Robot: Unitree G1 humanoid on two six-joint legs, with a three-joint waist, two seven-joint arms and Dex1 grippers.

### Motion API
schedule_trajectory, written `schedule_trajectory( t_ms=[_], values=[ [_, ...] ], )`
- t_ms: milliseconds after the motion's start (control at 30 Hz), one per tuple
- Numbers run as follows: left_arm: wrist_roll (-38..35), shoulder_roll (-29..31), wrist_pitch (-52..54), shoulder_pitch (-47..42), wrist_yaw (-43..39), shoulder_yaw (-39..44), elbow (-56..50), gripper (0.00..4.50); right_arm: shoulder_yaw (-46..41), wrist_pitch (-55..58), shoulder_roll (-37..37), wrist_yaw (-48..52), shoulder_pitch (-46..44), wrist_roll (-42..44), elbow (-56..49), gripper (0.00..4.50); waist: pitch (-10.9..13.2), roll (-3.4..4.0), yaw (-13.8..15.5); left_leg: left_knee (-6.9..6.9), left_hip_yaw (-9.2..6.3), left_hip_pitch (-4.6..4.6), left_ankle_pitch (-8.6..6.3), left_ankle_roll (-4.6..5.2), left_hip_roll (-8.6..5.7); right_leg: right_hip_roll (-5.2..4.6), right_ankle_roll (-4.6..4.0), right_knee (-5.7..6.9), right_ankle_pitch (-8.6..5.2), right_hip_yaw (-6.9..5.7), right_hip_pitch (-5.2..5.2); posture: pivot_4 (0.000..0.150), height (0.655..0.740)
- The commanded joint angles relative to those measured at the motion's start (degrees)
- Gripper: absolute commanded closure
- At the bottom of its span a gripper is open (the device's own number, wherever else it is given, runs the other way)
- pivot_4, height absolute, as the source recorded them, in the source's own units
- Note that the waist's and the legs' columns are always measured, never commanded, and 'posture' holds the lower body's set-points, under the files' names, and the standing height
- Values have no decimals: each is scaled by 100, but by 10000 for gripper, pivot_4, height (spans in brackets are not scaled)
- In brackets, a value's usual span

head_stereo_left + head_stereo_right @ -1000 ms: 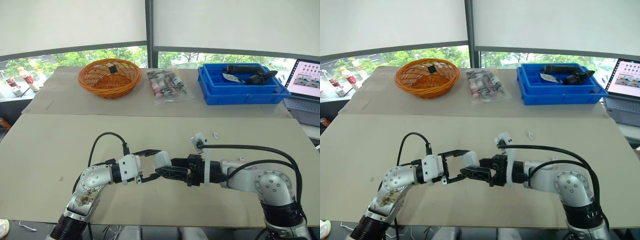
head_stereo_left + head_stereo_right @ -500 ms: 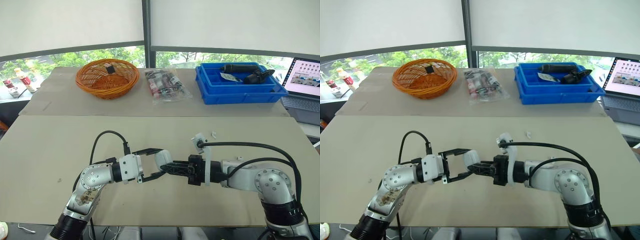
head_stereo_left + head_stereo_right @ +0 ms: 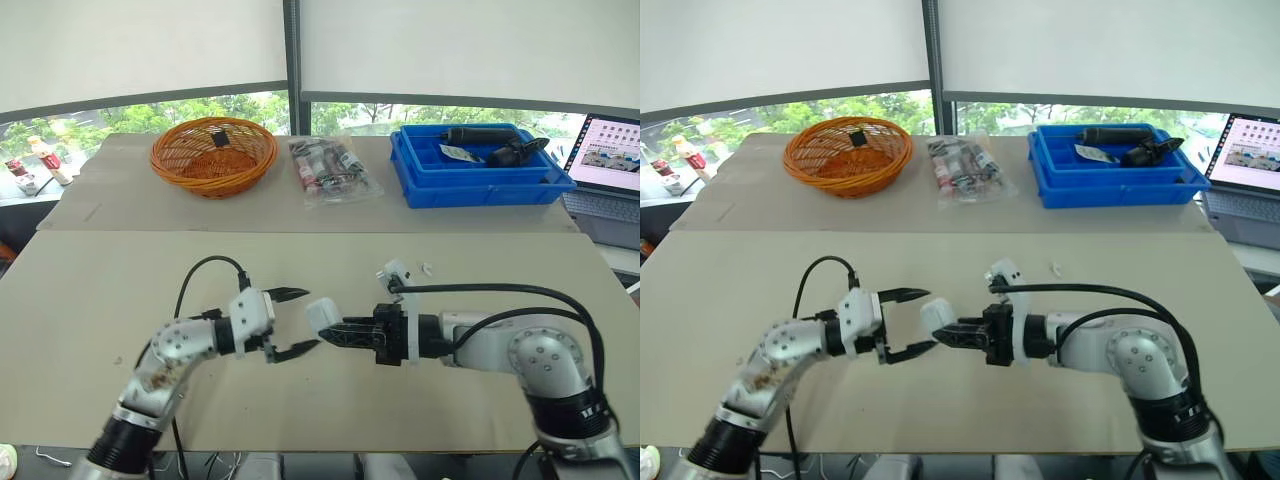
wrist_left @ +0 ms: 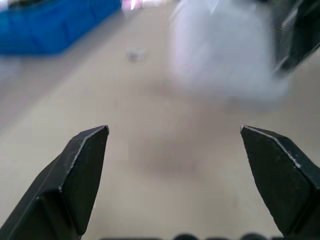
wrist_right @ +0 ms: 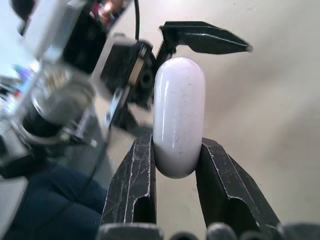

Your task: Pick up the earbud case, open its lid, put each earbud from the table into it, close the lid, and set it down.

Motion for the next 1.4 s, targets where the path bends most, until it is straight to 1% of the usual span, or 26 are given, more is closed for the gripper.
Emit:
schedule_trajectory(
  t_ms=[33,133,233,300,433,633,867,933,967,1000,1067,1133,1167,1400],
  values=[
    [-530,356,1074,-152,-526,-129,-429,0,638,-222,-503,829,-560,-1040,-615,37930,2,3,-1,1,0,-20,0,0,-1,0,0,1,0,0,-17,1500,7054],
    [-642,469,1448,-259,-724,-271,-630,0,1362,-573,-1010,1472,-1041,-2107,-878,37930,5,7,11,1,-1,-38,0,-1,1,-1,-1,-2,1,-2,-34,1500,7054],
    [-513,344,1474,-427,-636,-401,-673,0,2091,-1104,-1473,2065,-1320,-3241,-937,37930,6,6,43,4,-2,-51,1,-2,0,-4,-1,-4,1,-6,-46,1500,7054],
    [-369,258,1345,-541,-616,-513,-636,0,2228,-1324,-1535,2305,-1341,-3592,-886,37930,7,5,62,10,-3,-53,2,-3,-1,-5,-2,-4,1,-8,-45,1500,7054],
    [-4,36,934,-818,-626,-718,-400,0,2262,-1528,-1522,2736,-1392,-4046,-792,37930,8,4,55,31,-2,-59,2,-3,-2,-4,-2,2,3,-7,-44,1500,7054],
    [191,-272,700,-1190,-780,-905,-118,0,2152,-1514,-1396,3047,-1370,-4371,-784,37930,8,3,44,48,-2,-59,2,-3,-1,-3,1,9,12,-7,-40,1500,7054],
    [217,-618,836,-1394,-758,-1079,-113,0,2035,-1424,-1218,3171,-1317,-4578,-861,37930,8,3,46,50,-3,-61,2,-3,-3,-4,2,9,12,-7,-40,1500,7054],
    [217,-662,871,-1381,-751,-1107,-168,5104,2014,-1401,-1189,3190,-1300,-4613,-889,37930,8,3,45,52,-3,-61,2,-3,-3,-4,2,11,12,-6,-40,1500,7054],
    [208,-679,887,-1377,-744,-1112,-189,8344,2008,-1392,-1183,3195,-1290,-4623,-907,37930,8,3,44,53,-3,-61,2,-3,-3,-4,2,12,12,-6,-40,1500,7054],
    [189,-684,912,-1374,-748,-1115,-211,12889,2000,-1384,-1177,3200,-1277,-4635,-927,37930,8,3,44,53,-4,-61,2,-3,-3,-4,2,13,12,-7,-40,1500,7054],
    [186,-673,934,-1364,-749,-1120,-243,23964,1992,-1378,-1176,3217,-1244,-4664,-964,37930,8,3,42,53,-4,-61,2,-3,-3,-4,2,13,12,-6,-40,1500,7054],
    [211,-644,938,-1348,-764,-1128,-270,33230,2010,-1406,-1194,3249,-1213,-4727,-987,37930,8,3,44,53,-4,-61,2,-3,-4,-4,2,13,12,-6,-40,1500,7054],
    [214,-639,947,-1350,-765,-1126,-274,37074,2014,-1419,-1195,3270,-1199,-4760,-988,37933,8,3,44,53,-5,-61,2,-3,-4,-4,2,13,12,-6,-40,1500,7054],
    [94,-651,1012,-1307,-791,-1062,-388,37317,2040,-1537,-1188,3408,-1150,-4991,-970,37945,8,3,44,54,-5,-61,2,-2,-4,-4,2,14,12,-7,-40,1500,7054]
  ],
)
